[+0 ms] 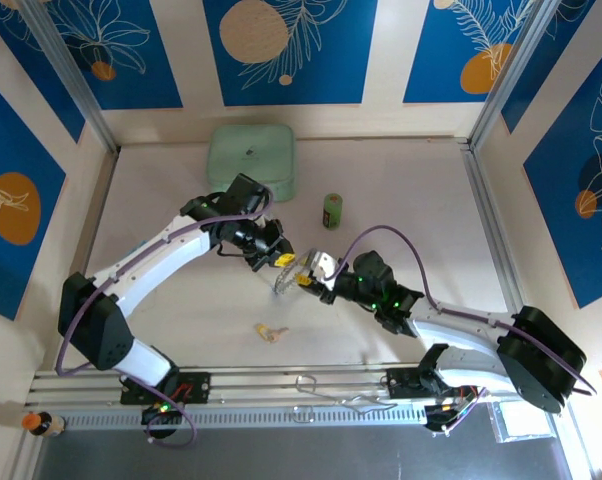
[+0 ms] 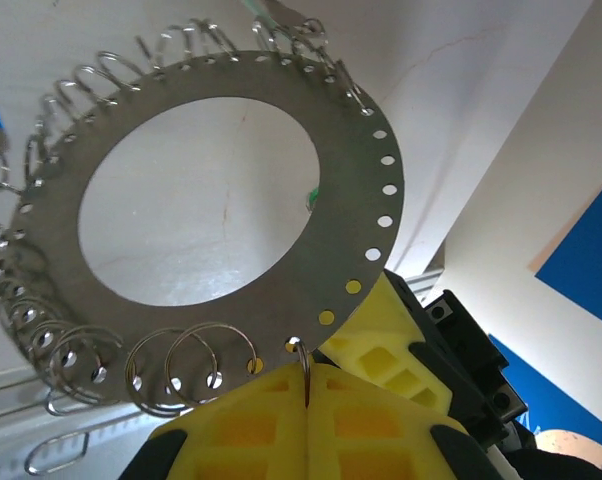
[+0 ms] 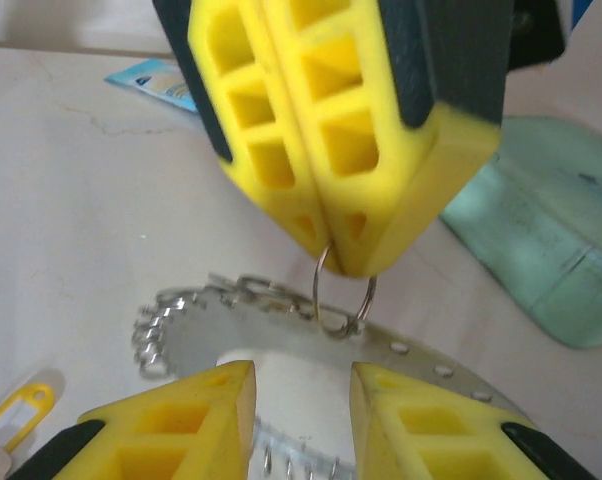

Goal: Put the keys on the keyring

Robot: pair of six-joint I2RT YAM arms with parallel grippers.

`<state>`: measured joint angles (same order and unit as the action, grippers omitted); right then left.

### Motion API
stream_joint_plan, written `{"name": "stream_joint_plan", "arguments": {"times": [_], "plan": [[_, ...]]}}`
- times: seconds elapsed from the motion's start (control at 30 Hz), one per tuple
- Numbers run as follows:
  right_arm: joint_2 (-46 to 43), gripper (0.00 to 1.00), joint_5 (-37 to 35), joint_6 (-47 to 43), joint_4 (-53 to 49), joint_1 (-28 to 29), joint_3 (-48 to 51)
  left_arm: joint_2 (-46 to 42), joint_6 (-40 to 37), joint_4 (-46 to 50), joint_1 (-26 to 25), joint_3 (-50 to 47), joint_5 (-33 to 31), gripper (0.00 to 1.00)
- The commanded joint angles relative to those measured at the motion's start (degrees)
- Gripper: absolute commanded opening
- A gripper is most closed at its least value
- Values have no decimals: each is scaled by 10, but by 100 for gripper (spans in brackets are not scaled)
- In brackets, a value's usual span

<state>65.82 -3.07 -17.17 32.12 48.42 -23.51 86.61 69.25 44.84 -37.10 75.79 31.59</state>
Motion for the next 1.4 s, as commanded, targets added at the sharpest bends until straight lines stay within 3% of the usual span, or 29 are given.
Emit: {"name": "stream_joint_plan", "arguments": {"times": [0.0, 0.2, 0.4, 0.8, 1.37], "plan": [[4, 31, -16, -18, 52, 6, 2, 3, 37, 3, -3, 6, 29, 0], [6, 31, -33, -31, 66, 11, 1, 6, 62, -5, -3, 2, 41, 0], [7, 24, -34, -38, 68, 12, -1, 8, 67, 0, -3, 7, 44, 0], [-34, 31, -33, -94, 2, 13, 23, 15, 67, -2, -2, 11, 37, 0], [-11, 24, -39, -88, 39, 12, 3, 13, 71, -1, -3, 10, 35, 0]]}}
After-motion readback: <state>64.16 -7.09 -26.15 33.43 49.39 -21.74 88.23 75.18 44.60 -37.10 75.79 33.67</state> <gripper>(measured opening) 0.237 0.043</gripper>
